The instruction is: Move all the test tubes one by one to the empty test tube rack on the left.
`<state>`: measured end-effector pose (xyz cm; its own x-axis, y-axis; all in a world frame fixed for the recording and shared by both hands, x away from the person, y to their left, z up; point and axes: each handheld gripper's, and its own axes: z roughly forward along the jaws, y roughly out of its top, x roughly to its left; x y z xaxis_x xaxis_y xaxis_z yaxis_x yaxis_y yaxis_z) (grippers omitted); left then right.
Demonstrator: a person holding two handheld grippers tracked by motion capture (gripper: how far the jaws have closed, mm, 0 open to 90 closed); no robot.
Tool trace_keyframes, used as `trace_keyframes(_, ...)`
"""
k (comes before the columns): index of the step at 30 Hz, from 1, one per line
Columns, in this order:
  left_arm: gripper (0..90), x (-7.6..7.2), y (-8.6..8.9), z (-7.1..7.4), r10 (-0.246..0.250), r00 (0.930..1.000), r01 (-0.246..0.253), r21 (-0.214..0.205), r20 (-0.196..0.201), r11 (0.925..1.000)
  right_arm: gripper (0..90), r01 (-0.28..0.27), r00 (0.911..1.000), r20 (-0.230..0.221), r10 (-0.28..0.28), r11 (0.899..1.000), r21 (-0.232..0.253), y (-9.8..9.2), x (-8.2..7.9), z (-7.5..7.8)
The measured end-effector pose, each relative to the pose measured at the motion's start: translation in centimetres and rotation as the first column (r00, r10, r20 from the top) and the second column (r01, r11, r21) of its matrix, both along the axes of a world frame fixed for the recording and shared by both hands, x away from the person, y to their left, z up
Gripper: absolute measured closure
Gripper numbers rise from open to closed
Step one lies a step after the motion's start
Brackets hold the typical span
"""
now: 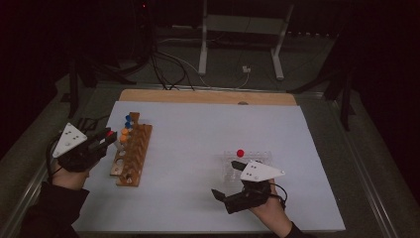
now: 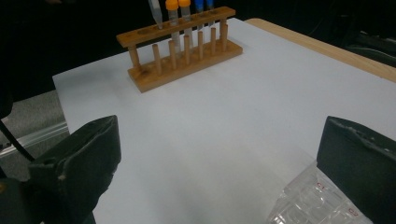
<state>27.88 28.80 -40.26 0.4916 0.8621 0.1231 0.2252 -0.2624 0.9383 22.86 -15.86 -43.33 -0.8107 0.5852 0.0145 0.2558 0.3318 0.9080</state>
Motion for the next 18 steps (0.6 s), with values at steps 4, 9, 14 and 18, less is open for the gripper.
trace_keyframes(4,72.0,0.3,-0.1,-0.8,0.003,0.9998,-0.003,0.007,-0.02,1.0,0.0,0.0,1.0,-0.001,0.0,1.0,0.0,-0.1,0.0,0.0)
trace_keyframes(9,72.0,0.8,-0.2,-1.8,-0.01,0.9985,0.01,0.002,-0.054,1.0,0.0,0.001,1.0,-0.002,-0.001,1.0,0.003,-0.1,0.0,-0.1)
trace_keyframes(14,72.0,1.1,-0.2,-2.6,-0.006,0.9968,0.007,0.004,-0.08,1.0,0.0,0.007,1.0,-0.002,-0.007,1.0,0.006,-0.2,0.1,-0.1)
trace_keyframes(18,72.0,1.2,-0.2,-3.2,-0.005,0.9952,0.007,0.016,-0.098,0.9999,0.0,0.008,1.0,0.0,-0.008,1.0,0.008,-0.2,0.0,0.0)
